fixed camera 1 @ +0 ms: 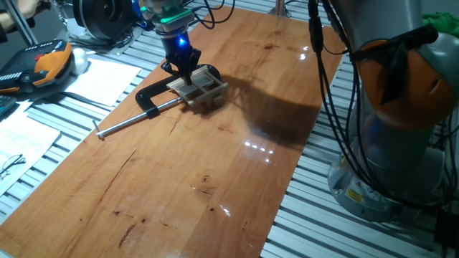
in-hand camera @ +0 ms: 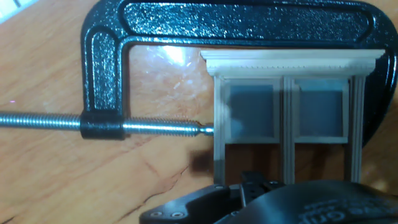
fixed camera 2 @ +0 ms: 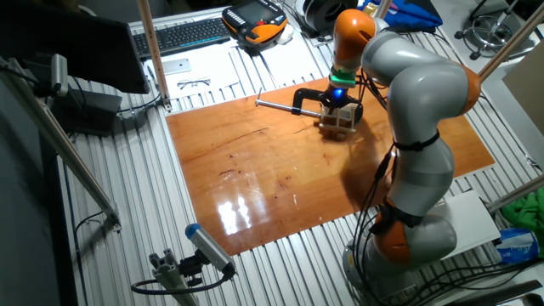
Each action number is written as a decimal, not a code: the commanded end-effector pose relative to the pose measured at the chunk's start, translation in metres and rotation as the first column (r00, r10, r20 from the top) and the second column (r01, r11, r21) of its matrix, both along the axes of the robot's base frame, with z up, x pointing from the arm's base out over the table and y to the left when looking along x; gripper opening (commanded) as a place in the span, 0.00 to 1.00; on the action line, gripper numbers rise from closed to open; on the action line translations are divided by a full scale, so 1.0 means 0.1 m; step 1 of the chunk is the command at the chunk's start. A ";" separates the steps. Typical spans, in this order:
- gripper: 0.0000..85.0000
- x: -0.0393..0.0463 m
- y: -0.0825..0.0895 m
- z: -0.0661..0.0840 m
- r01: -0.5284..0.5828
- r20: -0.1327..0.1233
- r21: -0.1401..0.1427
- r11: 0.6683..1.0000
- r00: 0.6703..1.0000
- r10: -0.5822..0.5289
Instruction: Close a sliding window
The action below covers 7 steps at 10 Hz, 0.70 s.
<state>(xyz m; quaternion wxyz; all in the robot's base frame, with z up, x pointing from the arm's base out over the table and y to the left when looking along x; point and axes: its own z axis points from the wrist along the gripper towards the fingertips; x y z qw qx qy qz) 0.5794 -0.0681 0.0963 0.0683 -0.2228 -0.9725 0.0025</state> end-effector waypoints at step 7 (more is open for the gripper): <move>0.00 0.029 -0.07 -0.20 -0.001 0.032 0.012 1.000 0.999 0.001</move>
